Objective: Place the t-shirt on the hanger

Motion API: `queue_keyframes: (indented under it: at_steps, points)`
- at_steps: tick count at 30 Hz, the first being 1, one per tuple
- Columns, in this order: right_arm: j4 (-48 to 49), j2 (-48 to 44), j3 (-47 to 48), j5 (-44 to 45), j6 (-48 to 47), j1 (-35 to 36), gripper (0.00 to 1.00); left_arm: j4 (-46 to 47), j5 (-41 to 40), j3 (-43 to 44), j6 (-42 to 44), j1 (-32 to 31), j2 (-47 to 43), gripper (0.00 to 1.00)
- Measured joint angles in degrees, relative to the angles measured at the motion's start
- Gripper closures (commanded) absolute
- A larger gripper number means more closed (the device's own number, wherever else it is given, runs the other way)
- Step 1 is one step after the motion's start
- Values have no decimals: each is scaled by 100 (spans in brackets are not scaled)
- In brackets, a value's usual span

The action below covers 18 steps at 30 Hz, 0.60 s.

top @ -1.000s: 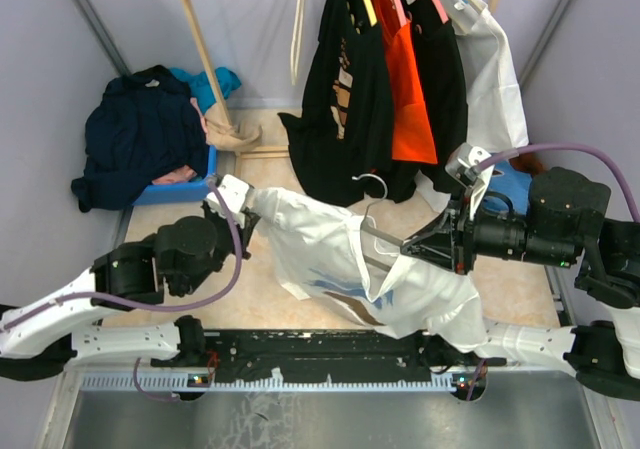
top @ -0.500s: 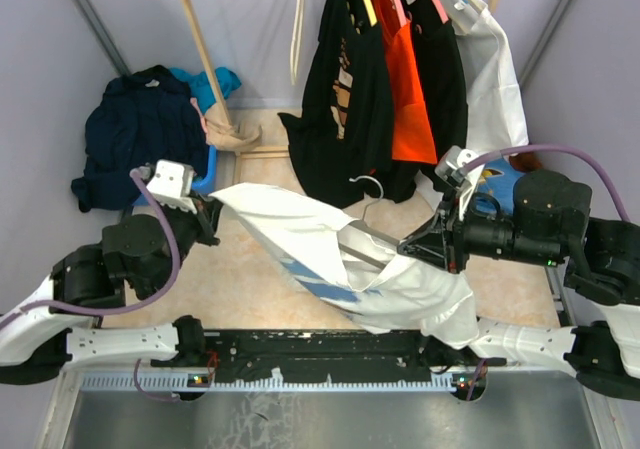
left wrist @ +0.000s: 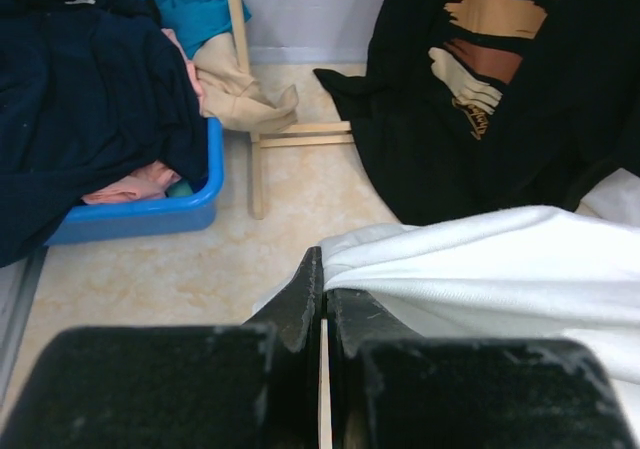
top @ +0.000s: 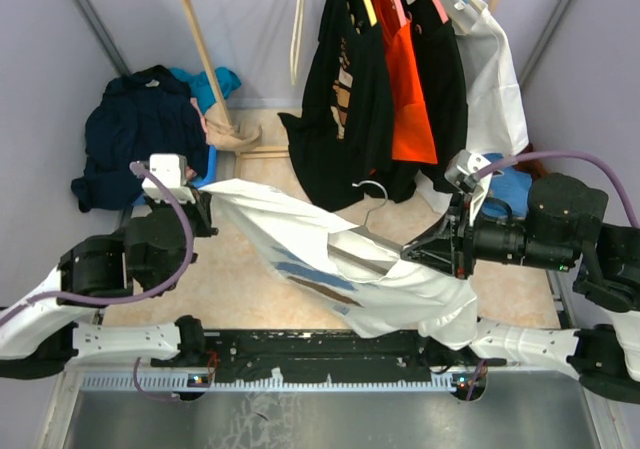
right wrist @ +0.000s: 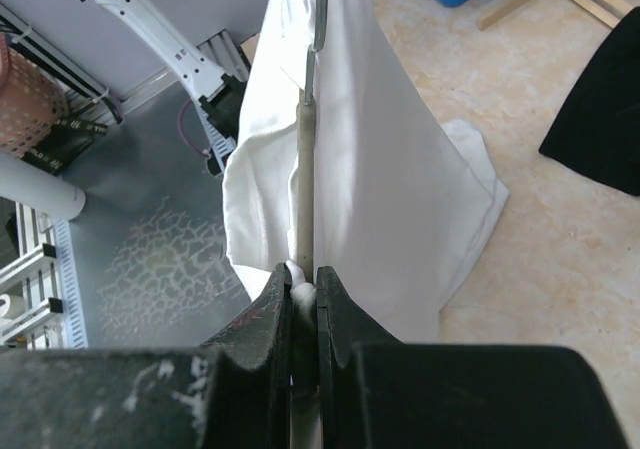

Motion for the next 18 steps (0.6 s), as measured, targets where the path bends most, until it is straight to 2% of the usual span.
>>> queue_keyframes:
  at_steps: [5,8,11,14,18]
  points:
    - [57,-109,2,-74,2,0,100,-302,-249,13,-249,0,203,100]
    - [94,-136,4,-85,2,0,100,-332,-317,44,-236,2,328,90]
    - [96,-111,4,-81,0,0,100,-146,-326,79,81,2,380,71]
    - [96,-76,0,-57,-7,0,100,83,-326,264,424,7,420,61]
    - [103,-46,-131,-20,-31,0,100,389,-293,459,774,7,404,54]
